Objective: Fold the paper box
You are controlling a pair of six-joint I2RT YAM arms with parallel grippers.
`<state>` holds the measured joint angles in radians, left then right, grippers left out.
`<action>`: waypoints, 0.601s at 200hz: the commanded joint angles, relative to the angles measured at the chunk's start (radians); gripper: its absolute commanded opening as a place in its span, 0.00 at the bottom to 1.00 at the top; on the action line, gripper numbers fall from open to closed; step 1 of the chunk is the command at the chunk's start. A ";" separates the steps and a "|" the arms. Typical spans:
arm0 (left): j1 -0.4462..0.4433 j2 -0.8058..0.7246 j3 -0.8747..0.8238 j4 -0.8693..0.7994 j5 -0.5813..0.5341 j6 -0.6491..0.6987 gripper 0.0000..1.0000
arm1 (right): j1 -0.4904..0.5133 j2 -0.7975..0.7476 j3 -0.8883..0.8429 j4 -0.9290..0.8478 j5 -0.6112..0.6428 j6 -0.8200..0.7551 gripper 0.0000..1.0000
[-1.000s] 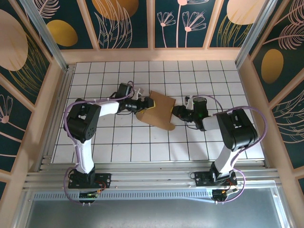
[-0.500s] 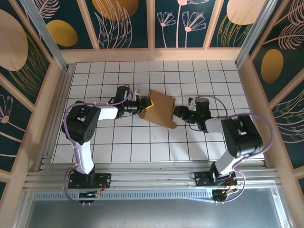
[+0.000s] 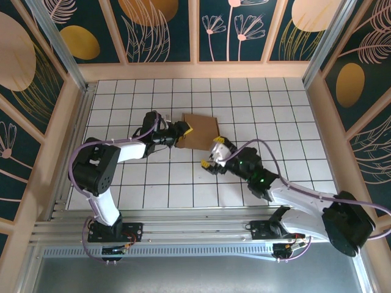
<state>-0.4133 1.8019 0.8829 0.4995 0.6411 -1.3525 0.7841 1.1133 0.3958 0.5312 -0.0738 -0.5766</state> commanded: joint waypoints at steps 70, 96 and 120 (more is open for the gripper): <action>0.002 -0.057 -0.035 0.063 -0.026 -0.157 0.50 | 0.018 0.550 0.101 0.642 0.398 -0.654 0.75; 0.002 -0.057 -0.034 0.074 -0.015 -0.171 0.51 | 0.018 0.623 0.124 0.673 0.393 -0.662 0.55; 0.004 -0.061 -0.032 0.086 -0.008 -0.173 0.54 | 0.023 0.634 0.119 0.687 0.401 -0.657 0.43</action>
<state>-0.4038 1.7718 0.8555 0.5465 0.5987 -1.4361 0.7948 1.7309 0.4950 1.1114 0.2989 -1.2175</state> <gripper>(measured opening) 0.519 0.479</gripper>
